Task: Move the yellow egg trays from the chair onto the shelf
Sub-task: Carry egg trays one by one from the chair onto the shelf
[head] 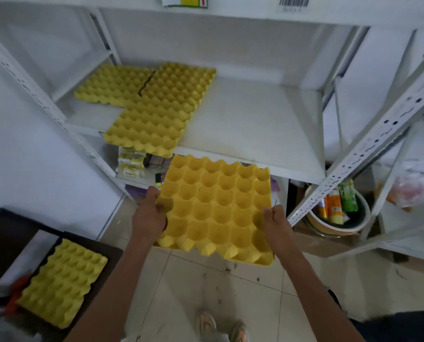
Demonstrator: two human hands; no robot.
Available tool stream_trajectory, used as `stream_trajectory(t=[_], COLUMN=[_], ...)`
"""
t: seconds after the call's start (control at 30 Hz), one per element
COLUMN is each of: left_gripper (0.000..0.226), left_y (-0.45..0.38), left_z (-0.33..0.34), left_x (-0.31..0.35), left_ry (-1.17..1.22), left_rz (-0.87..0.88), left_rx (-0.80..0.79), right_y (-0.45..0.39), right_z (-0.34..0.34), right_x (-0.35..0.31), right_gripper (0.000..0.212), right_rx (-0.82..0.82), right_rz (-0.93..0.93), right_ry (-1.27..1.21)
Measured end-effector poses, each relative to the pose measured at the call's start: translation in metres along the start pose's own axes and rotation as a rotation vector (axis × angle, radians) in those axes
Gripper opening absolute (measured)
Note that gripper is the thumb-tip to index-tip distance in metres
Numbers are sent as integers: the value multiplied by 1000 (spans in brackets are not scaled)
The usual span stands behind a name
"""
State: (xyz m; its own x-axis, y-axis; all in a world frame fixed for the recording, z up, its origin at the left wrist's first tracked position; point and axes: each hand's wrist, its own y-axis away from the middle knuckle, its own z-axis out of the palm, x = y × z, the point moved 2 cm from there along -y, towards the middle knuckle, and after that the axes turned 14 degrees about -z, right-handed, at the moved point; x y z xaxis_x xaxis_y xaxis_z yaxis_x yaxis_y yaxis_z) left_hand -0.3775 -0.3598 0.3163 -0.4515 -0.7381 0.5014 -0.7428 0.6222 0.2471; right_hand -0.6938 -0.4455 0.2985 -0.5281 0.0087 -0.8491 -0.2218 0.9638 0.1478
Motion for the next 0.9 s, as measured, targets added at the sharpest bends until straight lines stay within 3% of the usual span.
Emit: stream_trajectory(t=[0.13, 0.3, 0.53, 0.7, 0.9], left_gripper=[21, 31, 28, 26, 42], left_y=[-16, -48, -127, -206, -284], left_z=[-9, -13, 0, 19, 63], left_x=[20, 48, 100, 149, 218], left_ry=[26, 63, 21, 4, 19], left_rz=[37, 95, 148, 185, 152], left_rx=[12, 38, 28, -57, -215], right_y=[-23, -55, -131, -228, -334], right_z=[4, 6, 1, -5, -5], right_x=[-16, -29, -39, -35, -21], right_gripper=[28, 19, 29, 35, 39], right_rx=[42, 155, 203, 200, 288], right_rz=[20, -94, -117, -56, 37], right_ry=[42, 73, 147, 188, 243])
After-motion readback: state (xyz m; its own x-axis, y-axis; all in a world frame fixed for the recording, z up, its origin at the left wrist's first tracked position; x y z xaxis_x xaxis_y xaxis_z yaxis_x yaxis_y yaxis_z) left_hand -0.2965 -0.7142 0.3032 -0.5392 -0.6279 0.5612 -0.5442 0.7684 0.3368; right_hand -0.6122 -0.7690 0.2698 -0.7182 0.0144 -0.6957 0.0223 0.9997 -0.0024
